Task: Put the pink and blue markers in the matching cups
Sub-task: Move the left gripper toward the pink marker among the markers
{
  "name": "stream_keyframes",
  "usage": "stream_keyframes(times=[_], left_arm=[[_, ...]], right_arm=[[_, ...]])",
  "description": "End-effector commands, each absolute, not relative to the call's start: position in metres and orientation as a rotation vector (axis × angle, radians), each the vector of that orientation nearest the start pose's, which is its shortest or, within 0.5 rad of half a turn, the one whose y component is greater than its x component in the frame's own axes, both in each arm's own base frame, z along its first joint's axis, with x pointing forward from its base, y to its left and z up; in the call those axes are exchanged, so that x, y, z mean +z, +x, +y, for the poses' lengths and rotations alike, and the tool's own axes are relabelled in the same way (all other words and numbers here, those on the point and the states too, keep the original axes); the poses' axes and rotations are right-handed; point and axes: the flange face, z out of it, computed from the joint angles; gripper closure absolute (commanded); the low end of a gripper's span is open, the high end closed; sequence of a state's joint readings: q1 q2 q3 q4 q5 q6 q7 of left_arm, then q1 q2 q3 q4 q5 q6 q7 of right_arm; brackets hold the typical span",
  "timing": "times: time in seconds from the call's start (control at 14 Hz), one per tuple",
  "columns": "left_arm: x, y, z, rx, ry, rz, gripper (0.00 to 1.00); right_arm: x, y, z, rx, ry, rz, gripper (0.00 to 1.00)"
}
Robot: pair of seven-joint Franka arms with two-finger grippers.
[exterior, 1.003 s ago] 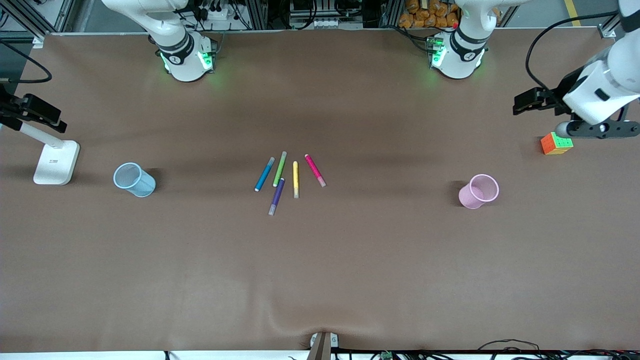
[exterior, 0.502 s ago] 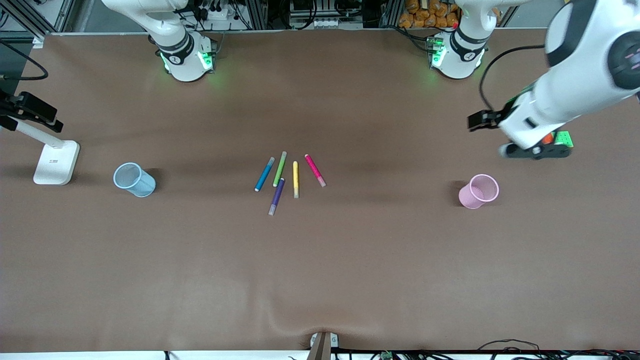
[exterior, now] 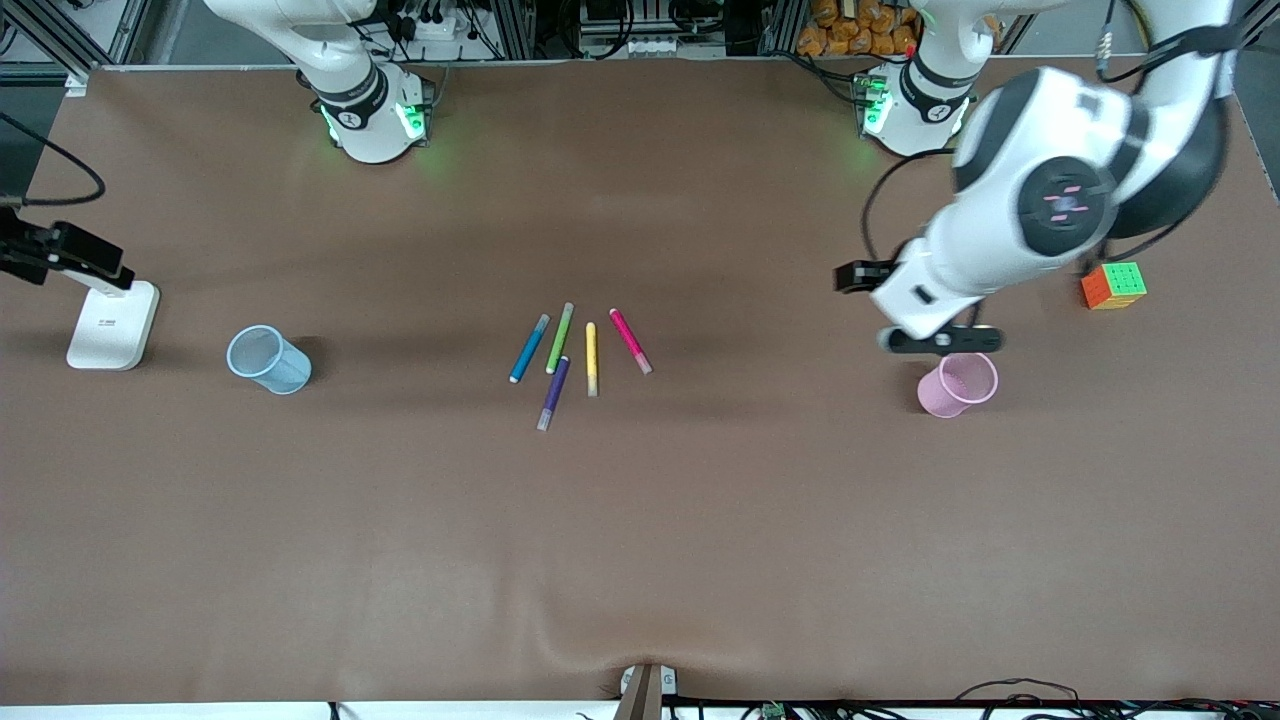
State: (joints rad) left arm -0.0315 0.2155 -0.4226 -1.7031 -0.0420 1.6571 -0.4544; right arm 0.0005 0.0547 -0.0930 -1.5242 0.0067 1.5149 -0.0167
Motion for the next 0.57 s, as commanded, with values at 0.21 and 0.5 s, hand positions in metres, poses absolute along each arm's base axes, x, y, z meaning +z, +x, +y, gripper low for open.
stream_keyframes(times=[0.21,0.5], left_arm=[[0.403,0.536,-0.314,0.456,-3.136,-0.05,0.0],[0.354,0.527,-0.356,0.493,-3.13,-0.096,0.0]], right_arm=[[0.599,0.561,-0.078,0.192,-3.129,0.175,0.0],[0.598,0.562,-0.082,0.192,-3.125,0.199,0.0]])
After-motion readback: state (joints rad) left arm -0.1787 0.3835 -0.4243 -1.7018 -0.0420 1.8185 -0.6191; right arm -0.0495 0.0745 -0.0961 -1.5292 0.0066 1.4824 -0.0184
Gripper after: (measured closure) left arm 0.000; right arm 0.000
